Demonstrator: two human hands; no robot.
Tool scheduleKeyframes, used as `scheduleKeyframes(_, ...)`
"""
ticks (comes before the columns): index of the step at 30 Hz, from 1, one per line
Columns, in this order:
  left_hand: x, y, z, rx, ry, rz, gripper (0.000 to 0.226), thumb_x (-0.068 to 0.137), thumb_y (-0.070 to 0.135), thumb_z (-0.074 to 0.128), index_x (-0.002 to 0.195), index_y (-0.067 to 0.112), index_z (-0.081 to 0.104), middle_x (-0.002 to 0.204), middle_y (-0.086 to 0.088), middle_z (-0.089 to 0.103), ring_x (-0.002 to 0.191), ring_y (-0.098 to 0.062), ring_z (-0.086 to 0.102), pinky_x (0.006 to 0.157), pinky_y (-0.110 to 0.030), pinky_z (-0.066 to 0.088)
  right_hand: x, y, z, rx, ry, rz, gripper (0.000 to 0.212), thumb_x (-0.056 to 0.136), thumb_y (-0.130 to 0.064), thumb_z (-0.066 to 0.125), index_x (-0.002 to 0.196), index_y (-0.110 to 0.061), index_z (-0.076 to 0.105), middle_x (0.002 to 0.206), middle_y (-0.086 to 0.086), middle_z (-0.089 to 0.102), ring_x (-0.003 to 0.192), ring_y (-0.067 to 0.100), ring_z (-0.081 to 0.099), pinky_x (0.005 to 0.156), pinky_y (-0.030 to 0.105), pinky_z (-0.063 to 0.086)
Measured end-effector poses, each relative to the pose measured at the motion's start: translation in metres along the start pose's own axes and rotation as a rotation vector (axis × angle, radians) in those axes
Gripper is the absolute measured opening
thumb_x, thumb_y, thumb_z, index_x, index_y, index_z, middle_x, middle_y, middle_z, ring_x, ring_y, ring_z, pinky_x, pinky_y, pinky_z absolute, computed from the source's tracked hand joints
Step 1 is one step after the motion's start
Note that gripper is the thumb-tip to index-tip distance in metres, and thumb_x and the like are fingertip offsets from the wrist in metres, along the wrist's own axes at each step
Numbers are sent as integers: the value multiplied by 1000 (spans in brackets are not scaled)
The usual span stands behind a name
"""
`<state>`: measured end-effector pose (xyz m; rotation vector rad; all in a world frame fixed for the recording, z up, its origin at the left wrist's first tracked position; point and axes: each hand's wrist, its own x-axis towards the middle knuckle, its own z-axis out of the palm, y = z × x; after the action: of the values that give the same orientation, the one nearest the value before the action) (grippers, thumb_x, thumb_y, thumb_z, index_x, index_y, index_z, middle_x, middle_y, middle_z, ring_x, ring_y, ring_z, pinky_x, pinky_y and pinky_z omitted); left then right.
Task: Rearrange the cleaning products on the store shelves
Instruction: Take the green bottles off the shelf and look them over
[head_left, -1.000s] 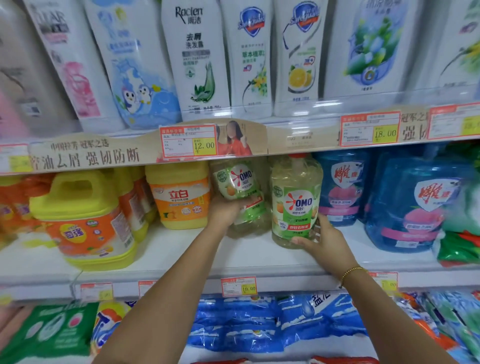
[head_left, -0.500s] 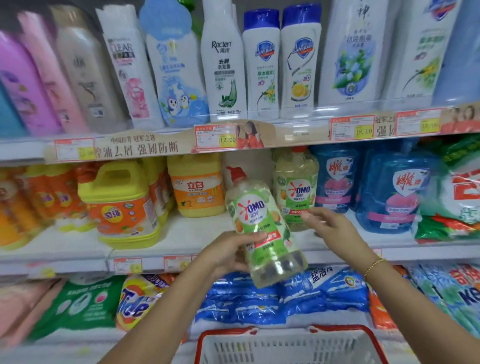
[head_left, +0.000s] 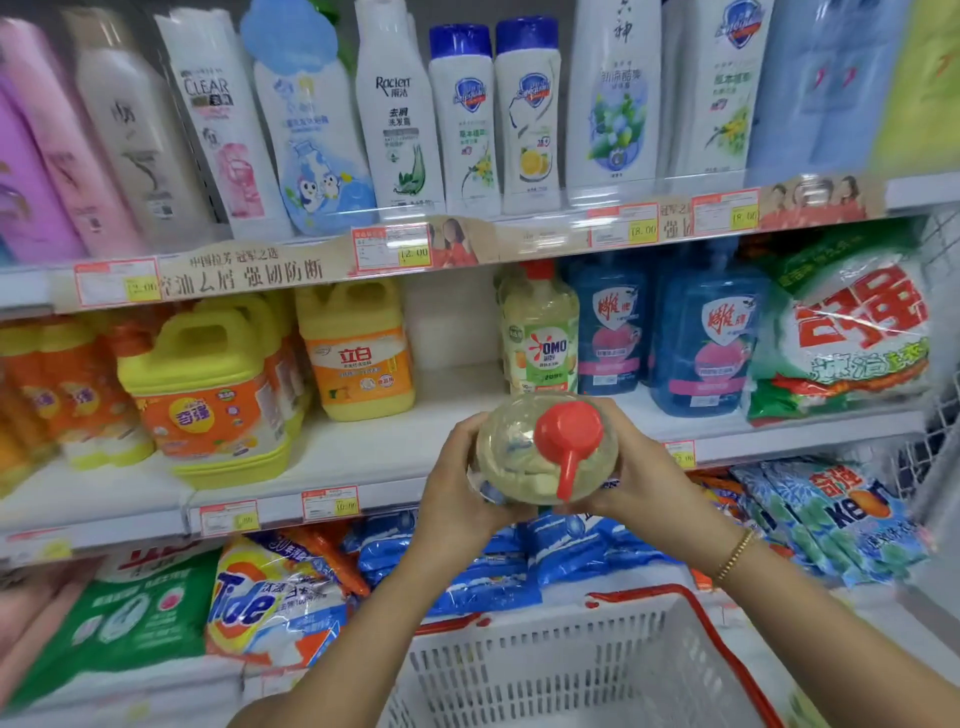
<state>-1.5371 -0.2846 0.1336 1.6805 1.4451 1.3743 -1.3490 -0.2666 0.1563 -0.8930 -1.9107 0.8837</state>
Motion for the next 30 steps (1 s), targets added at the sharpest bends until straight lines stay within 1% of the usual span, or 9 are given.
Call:
scheduleKeyframes(9,-10,10,-12,-119,46,-15,80,47,6,94,105,40,50,100,20,66,92,12,60,69,-6,47,1,-15,4,82,7,-77,82,68,-4,82,138,-28,44,124,-16,61,118,3,56,101,22,45)
scheduleKeyframes(13,-9,18,-13,-258,42,-53,73,49,4,90,107,28,53,86,19,70,80,5,67,62,-11,51,-3,-27,18,118,180,-165,66,75,-27,71,133,-40,42,126,-28,56,117,-6,52,94,12,44)
scheduleKeyframes(15,-10,22,-13,-339,51,-59,71,48,15,87,110,23,55,91,13,71,81,-1,69,62,-15,53,-5,-24,26,-61,247,-184,62,78,-45,63,134,-48,36,130,-27,51,120,-10,47,96,10,41)
scheduleKeyframes(19,-7,21,-15,-465,116,-76,75,46,21,93,112,16,57,102,1,71,90,-7,69,69,-21,55,-7,-3,33,-372,223,-201,86,71,-54,66,144,-35,26,140,-12,36,125,-20,27,99,-3,23)
scheduleKeyframes(21,-6,16,-15,-508,157,-94,73,46,34,87,112,20,59,107,1,71,101,-16,68,80,-35,56,-9,8,42,-474,202,-212,107,65,-47,76,150,-27,14,150,-6,25,136,-8,22,105,2,19)
scheduleKeyframes(23,-6,16,-15,-573,170,-103,69,51,34,85,113,20,60,108,0,71,103,-19,67,84,-41,56,-8,13,51,-611,251,-270,114,65,-40,80,151,-23,7,153,2,22,142,11,23,109,16,26)
scheduleKeyframes(26,-6,20,-21,-667,140,-100,59,62,26,84,114,16,59,106,2,73,97,-18,69,75,-35,59,0,2,42,-668,375,-384,102,65,-17,84,146,-21,23,140,11,39,121,24,48,86,38,55)
scheduleKeyframes(28,-6,24,-27,-709,140,-71,62,58,31,85,112,18,59,103,5,74,94,-15,70,68,-30,58,0,-8,33,-655,399,-426,96,64,-14,84,142,-22,29,133,9,43,103,19,54,68,42,59)
scheduleKeyframes(30,-8,29,-29,-737,165,-32,79,43,47,91,111,21,59,103,5,73,95,-14,70,67,-28,58,-4,-14,35,-628,383,-448,100,62,-20,85,143,-23,26,138,7,35,108,16,51,78,34,57)
